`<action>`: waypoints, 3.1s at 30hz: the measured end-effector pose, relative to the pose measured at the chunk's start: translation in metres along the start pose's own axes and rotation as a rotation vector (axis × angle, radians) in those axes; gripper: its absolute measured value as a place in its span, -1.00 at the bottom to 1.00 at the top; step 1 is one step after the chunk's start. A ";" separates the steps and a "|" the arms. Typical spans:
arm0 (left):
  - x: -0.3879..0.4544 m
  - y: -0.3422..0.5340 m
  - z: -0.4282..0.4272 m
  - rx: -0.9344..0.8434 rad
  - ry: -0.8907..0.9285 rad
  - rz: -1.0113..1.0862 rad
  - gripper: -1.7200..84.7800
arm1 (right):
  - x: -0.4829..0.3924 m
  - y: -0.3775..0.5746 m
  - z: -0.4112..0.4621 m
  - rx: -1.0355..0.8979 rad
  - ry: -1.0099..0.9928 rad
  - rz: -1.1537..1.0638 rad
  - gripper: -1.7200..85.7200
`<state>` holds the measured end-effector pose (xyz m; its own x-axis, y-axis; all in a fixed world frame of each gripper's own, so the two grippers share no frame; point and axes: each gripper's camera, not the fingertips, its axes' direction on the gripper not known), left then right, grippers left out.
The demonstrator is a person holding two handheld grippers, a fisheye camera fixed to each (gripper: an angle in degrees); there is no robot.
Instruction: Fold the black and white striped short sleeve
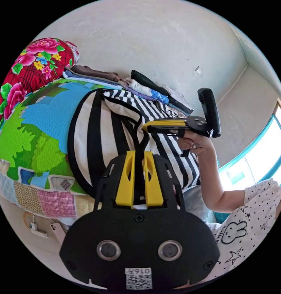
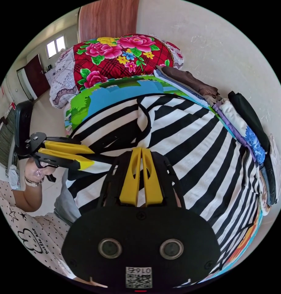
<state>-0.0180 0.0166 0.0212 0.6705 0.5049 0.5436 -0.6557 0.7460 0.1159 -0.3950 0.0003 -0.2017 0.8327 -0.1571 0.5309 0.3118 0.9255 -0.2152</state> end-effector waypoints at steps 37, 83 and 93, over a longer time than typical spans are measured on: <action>0.168 0.003 -0.007 0.047 -0.089 0.312 -0.88 | 0.046 -0.182 -0.021 -0.054 0.272 0.154 -0.91; 0.006 0.098 -0.105 0.142 -0.077 -0.090 -0.89 | 0.201 -0.354 0.140 -0.196 -0.066 0.322 -0.95; -0.006 0.117 -0.108 0.148 -0.058 -0.071 -0.91 | 0.211 -0.347 0.162 -0.205 -0.136 0.343 -0.84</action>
<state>-0.0615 0.1477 -0.0585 0.6989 0.4241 0.5758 -0.6540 0.7049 0.2745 -0.4013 -0.2984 0.1181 0.8407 0.2072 0.5003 0.1234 0.8263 -0.5495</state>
